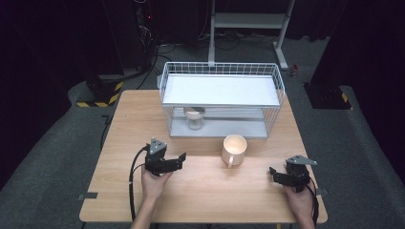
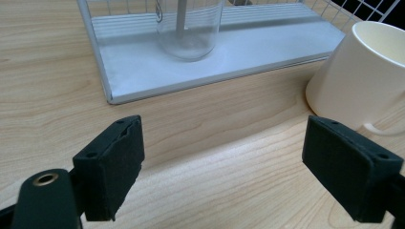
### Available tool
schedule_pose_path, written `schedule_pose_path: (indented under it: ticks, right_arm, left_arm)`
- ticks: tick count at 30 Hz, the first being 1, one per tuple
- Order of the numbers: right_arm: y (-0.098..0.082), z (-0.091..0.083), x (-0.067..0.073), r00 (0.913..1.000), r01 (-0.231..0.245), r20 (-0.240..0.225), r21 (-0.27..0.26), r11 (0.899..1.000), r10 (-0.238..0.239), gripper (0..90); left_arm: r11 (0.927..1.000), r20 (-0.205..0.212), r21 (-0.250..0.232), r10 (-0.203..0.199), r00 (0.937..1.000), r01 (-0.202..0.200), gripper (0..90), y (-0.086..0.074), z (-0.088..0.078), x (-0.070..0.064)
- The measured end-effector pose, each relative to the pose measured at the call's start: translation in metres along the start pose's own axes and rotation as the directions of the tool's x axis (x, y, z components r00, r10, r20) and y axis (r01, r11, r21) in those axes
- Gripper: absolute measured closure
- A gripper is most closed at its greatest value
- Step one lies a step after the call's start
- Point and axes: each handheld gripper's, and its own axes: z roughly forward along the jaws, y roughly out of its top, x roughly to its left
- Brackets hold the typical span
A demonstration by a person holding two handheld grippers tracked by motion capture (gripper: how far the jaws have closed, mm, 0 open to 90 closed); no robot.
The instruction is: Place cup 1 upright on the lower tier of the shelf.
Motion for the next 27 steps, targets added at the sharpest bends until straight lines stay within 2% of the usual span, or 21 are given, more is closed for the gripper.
schedule_pose_path:
  ticks: [12,15,20,26,27]
  right_arm:
    - [0.000,0.000,0.000,1.0000,0.000,0.000,0.000,1.000,0.000,23.0]
    - [0.000,0.000,0.000,1.0000,0.000,0.000,0.000,1.000,0.000,23.0]
    - [0.000,0.000,0.000,1.0000,-0.002,0.000,0.001,1.000,0.002,22.9]
    - [0.000,0.000,0.000,1.0000,-0.001,0.000,0.000,1.000,0.001,23.0]
    - [0.000,0.000,0.000,1.0000,0.000,0.000,0.000,1.000,0.000,23.0]
  left_arm:
    - [0.9997,-0.011,0.020,0.014,0.9998,-0.013,15.0,-0.014,-0.001,-0.003]
    - [0.9998,0.002,0.015,0.014,0.9999,-0.014,15.0,-0.019,-0.001,-0.005]
    - [0.9984,-0.010,0.040,0.040,0.9992,-0.039,15.0,-0.027,0.001,-0.008]
    - [0.9977,-0.023,0.058,0.035,0.9991,-0.033,15.1,-0.035,0.005,-0.007]
    - [0.9965,-0.019,0.075,0.038,0.9991,-0.037,15.1,-0.039,0.007,-0.006]
